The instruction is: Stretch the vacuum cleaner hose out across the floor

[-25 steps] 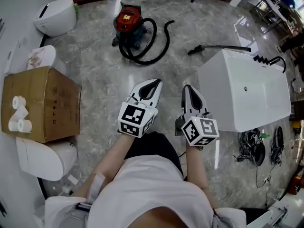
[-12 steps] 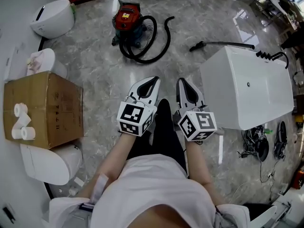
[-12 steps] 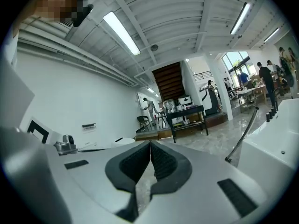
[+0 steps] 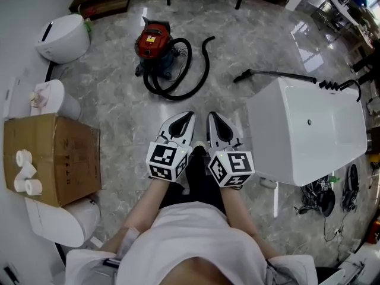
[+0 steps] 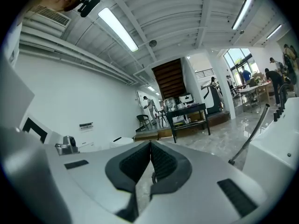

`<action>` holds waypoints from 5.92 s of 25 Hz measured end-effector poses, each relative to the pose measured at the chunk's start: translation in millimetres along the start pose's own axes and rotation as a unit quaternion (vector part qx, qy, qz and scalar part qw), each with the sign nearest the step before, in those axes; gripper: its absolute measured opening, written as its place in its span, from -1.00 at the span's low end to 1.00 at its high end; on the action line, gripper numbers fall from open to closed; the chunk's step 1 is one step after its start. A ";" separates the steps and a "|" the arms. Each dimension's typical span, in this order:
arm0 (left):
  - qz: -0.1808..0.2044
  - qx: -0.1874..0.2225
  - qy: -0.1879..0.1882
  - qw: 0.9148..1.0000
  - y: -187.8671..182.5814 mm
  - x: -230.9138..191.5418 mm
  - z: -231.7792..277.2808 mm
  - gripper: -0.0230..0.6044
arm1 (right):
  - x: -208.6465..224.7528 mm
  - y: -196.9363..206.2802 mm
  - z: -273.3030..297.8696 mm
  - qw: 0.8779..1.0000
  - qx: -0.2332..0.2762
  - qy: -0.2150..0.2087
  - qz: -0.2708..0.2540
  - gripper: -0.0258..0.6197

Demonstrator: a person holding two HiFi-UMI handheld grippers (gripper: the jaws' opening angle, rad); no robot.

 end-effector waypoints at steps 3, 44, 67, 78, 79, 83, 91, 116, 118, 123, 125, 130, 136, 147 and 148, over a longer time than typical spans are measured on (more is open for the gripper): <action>0.002 0.000 0.005 1.000 -2.9 -3.6 38.4 -0.90 | 25.2 -5.3 26.5 1.000 0.000 0.003 0.006 -0.88; -0.024 -0.020 -0.028 0.999 16.6 -65.6 276.5 -0.90 | 235.3 -26.2 200.4 0.999 -0.021 0.016 0.039 -0.88; -0.027 -0.040 -0.014 0.999 -0.8 -210.2 501.5 -0.90 | 355.6 -41.3 463.1 0.997 -0.061 -0.042 0.021 -0.88; -0.019 -0.062 -0.017 0.998 13.4 -213.3 574.1 -0.90 | 423.0 -48.0 519.6 0.994 -0.077 -0.074 0.025 -0.88; -0.018 -0.064 -0.017 0.998 15.8 -214.6 579.8 -0.90 | 427.8 -44.3 524.6 0.994 -0.079 -0.076 0.027 -0.88; -0.017 -0.077 -0.019 0.997 43.2 -225.2 597.9 -0.90 | 455.0 -12.8 546.9 0.993 -0.085 -0.073 0.045 -0.88; -0.021 -0.089 -0.029 0.995 133.4 -270.0 623.6 -0.90 | 502.4 80.8 591.1 0.992 -0.098 -0.066 0.046 -0.88; -0.041 -0.076 -0.021 0.996 514.3 -433.8 718.7 -0.90 | 641.4 492.6 708.7 0.982 -0.154 -0.097 0.045 -0.88; -0.041 -0.075 -0.016 0.996 540.7 -446.5 725.3 -0.90 | 649.9 521.7 718.0 0.982 -0.159 -0.100 0.037 -0.88; -0.040 -0.082 -0.006 0.996 600.7 -474.8 745.5 -0.90 | 674.2 593.3 751.0 0.980 -0.170 -0.098 0.044 -0.88; -0.040 -0.091 -0.004 0.995 622.4 -483.3 756.3 -0.90 | 683.1 620.0 764.5 0.978 -0.178 -0.091 0.064 -0.88; -0.060 -0.124 0.004 0.990 672.4 -496.8 778.6 -0.90 | 692.8 687.6 783.5 0.966 -0.237 -0.083 0.057 -0.84; -0.150 -0.224 0.053 0.962 727.8 -481.9 777.6 0.29 | 687.5 733.2 784.7 0.946 -0.311 -0.082 0.046 -0.09; -0.165 -0.254 0.061 0.951 758.6 -472.1 764.5 0.34 | 688.3 769.4 781.0 0.935 -0.348 -0.054 -0.030 -0.22; -0.167 -0.253 0.062 0.951 758.8 -472.4 764.1 0.34 | 688.8 769.1 780.9 0.937 -0.344 -0.054 -0.017 -0.23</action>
Point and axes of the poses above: the fingertips, and each gripper's own axes: z forward along the fingers, x to its right, y out of its underside, the point moved 4 cm from there along -z, backward along the fingers, and after that the axes turned 10 degrees about x, right-handed, at the moved point
